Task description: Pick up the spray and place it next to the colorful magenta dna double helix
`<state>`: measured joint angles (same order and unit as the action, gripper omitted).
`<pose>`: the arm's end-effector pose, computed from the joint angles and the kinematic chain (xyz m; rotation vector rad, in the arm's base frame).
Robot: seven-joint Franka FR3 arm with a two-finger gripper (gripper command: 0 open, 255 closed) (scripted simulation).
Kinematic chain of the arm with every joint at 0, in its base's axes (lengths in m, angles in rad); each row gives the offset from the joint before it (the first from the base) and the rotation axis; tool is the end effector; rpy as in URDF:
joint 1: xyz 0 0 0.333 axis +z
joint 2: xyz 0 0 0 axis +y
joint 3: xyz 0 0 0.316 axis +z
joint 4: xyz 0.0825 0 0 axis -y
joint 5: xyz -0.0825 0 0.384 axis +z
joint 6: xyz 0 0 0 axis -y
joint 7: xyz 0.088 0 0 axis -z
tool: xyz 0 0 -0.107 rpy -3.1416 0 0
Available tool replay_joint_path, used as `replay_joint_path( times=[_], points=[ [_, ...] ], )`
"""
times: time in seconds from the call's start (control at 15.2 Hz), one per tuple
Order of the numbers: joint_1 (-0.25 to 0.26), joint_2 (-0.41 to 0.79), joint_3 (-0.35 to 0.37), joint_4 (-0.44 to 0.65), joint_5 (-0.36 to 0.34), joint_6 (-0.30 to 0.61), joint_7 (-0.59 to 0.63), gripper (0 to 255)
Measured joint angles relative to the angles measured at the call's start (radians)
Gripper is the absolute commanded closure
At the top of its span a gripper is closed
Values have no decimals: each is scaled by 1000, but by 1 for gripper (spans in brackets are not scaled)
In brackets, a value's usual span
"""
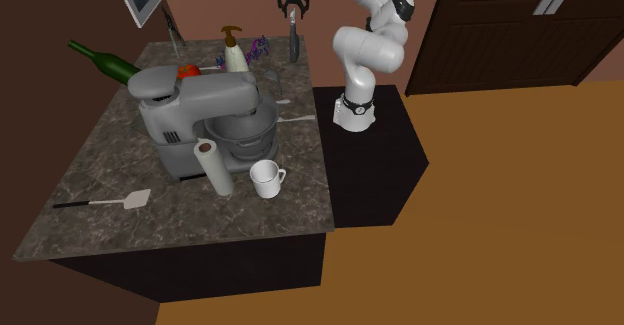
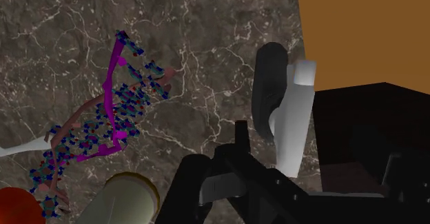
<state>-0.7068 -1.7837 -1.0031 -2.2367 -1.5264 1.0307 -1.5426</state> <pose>-0.4069 -0.2457 0.4288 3.0930 -0.2359 -0.1924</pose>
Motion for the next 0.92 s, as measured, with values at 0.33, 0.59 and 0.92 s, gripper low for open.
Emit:
replay_joint_path(
  times=[0.33,0.59,0.92],
  points=[
    [5,7,9,7,8,-4,2,0],
    [44,68,83,63,78,-41,18,0],
    [50,76,91,72,87,-45,19,0]
  ],
)
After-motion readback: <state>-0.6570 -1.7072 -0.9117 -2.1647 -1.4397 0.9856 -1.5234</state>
